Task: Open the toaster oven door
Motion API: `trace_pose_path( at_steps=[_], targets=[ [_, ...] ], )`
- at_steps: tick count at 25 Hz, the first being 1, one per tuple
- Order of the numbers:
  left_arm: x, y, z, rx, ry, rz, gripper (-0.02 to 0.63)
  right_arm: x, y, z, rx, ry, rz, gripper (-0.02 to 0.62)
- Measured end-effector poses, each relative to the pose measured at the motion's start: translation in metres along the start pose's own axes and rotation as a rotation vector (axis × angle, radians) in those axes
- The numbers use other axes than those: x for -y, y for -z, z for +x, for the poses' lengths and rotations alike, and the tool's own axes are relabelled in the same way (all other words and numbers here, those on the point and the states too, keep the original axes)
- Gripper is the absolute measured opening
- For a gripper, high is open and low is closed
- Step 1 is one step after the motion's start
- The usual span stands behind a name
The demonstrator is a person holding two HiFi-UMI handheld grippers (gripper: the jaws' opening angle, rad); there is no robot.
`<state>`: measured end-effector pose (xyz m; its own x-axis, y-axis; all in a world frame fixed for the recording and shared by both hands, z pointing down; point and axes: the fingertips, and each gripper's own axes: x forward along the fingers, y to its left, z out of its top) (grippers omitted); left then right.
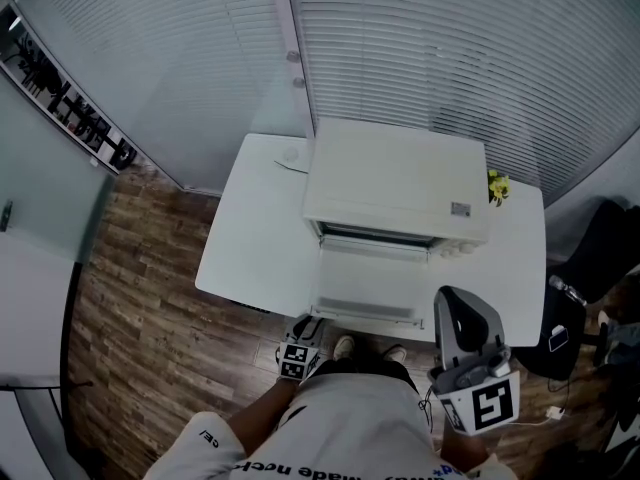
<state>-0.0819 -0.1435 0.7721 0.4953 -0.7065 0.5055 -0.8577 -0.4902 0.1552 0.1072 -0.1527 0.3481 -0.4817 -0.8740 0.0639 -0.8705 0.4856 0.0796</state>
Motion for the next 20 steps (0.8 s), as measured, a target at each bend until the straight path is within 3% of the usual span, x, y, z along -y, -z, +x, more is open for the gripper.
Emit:
trace_pose_path(
  at_steps=[20],
  targets=[
    [0.000,-0.025,-0.050,0.037,-0.025,0.019,0.130,0.014,0.006,-0.007,-0.015,0.025,-0.003,0.008]
  ],
)
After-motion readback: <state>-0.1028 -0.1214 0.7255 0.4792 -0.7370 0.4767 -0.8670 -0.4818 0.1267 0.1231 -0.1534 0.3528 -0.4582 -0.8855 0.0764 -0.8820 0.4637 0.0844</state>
